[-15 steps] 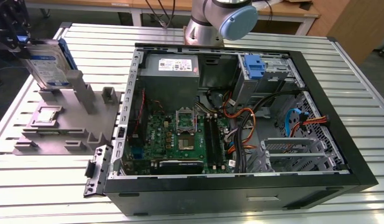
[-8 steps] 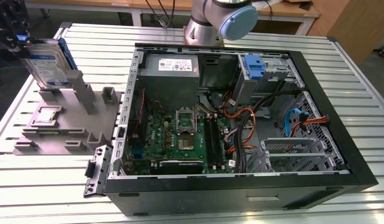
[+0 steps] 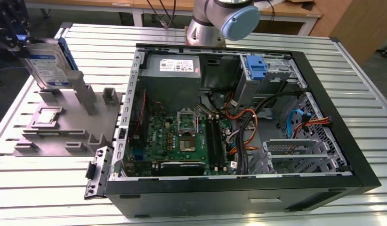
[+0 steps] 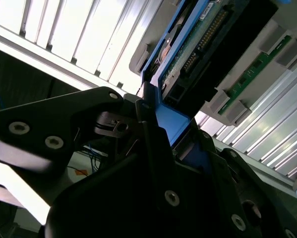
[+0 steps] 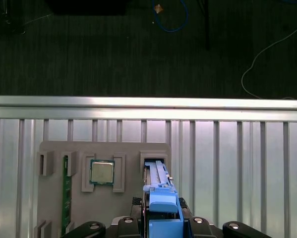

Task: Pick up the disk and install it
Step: 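Pick up the disk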

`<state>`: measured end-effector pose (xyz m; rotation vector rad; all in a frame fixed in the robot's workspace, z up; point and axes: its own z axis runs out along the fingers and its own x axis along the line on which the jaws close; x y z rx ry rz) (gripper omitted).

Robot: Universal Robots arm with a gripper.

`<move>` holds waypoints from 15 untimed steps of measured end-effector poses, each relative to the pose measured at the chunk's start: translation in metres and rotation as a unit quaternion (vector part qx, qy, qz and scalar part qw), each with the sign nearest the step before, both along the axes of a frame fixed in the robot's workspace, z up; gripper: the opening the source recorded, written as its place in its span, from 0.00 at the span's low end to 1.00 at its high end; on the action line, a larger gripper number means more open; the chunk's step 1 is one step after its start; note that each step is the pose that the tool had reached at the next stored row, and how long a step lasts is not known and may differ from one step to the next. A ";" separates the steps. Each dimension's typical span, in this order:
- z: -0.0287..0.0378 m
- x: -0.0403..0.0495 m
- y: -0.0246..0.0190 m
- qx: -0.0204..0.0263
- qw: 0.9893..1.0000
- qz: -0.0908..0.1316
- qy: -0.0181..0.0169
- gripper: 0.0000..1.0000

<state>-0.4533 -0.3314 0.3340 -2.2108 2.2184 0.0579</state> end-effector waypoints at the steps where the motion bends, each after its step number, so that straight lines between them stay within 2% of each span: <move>1: 0.0000 0.0000 0.0000 0.000 1.000 0.000 0.000 0.37; 15: 0.0038 0.0000 0.0000 0.000 1.000 0.000 0.000 0.37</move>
